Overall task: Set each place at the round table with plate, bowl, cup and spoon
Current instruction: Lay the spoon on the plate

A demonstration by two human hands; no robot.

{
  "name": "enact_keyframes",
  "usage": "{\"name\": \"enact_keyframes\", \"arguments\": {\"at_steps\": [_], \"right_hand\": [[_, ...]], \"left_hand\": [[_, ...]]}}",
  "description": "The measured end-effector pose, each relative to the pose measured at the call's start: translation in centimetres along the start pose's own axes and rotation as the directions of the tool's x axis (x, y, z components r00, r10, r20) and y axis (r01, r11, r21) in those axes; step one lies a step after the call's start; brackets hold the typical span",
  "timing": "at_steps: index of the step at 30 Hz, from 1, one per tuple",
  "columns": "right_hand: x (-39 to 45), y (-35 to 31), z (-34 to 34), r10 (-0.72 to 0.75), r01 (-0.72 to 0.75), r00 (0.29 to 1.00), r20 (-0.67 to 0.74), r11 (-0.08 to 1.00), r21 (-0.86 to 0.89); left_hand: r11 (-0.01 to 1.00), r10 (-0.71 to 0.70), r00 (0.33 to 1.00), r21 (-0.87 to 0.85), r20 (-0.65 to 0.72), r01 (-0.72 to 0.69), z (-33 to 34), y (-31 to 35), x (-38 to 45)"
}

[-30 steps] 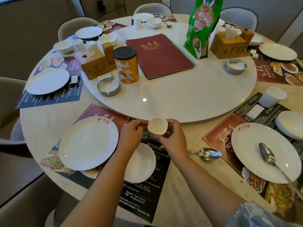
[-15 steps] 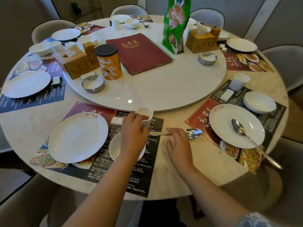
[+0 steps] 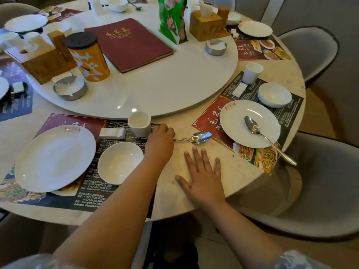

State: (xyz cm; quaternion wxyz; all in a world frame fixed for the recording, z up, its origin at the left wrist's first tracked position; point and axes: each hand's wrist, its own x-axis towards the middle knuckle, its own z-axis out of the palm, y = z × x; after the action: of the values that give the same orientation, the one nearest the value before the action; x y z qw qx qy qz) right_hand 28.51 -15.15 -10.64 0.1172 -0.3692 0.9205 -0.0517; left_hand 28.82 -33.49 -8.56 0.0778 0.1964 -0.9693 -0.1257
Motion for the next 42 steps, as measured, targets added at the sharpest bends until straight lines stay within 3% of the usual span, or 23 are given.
{"name": "enact_keyframes", "arguments": {"at_steps": [5,9,14,17,21,24,27,31,34,38,42], "right_hand": [[0.2,0.0,0.1,-0.004,0.005,1.0,0.006,1.0,-0.021],[0.2,-0.1,0.2,-0.007,0.008,1.0,0.009,1.0,-0.023],[0.0,-0.5,0.2,0.006,-0.006,1.0,-0.015,1.0,-0.005],[-0.6,-2.1,0.0,0.097,-0.094,0.995,-0.027,0.992,0.085],[-3.1,-6.9,0.3,0.17,-0.115,0.967,-0.19,0.955,0.272],[-5.2,-11.2,1.3,0.23,-0.094,0.911,-0.343,0.925,0.369],[-6.9,-16.1,2.5,0.267,-0.073,0.873,-0.408,0.899,0.432],[-8.0,-22.2,4.3,0.168,0.066,0.882,-0.44,0.881,0.469],[-7.5,-25.9,4.8,0.089,0.142,0.924,-0.372,0.822,0.551],[-5.8,-29.3,4.8,-0.044,0.176,0.967,-0.253,0.829,0.53],[-4.5,-31.0,4.3,-0.074,0.175,0.973,-0.217,0.852,0.493]], "left_hand": [[0.996,-0.057,0.996,0.067,0.068,0.052,-0.3,0.1,0.9],[0.993,-0.068,0.989,-0.087,0.133,0.08,-1.1,0.6,0.6],[0.949,-0.133,0.99,-0.282,0.045,0.141,-3.2,0.7,-2.3],[0.914,-0.147,0.989,-0.386,-0.034,0.123,-5.3,0.5,-5.2],[0.891,-0.197,0.975,-0.434,-0.107,0.132,-7.7,-2.5,-10.4],[0.865,-0.294,0.951,-0.451,-0.095,0.222,-9.3,-6.0,-14.3],[0.791,-0.391,0.917,-0.54,-0.082,0.289,-10.7,-10.3,-18.2],[0.73,-0.461,0.885,-0.594,-0.063,0.337,-11.5,-16.2,-21.6],[0.679,-0.493,0.87,-0.626,-0.002,0.383,-11.6,-19.5,-23.1],[0.655,-0.52,0.853,-0.617,0.051,0.436,-11.2,-22.2,-23.9],[0.65,-0.52,0.852,-0.623,0.052,0.435,-10.9,-23.5,-23.9]]}}
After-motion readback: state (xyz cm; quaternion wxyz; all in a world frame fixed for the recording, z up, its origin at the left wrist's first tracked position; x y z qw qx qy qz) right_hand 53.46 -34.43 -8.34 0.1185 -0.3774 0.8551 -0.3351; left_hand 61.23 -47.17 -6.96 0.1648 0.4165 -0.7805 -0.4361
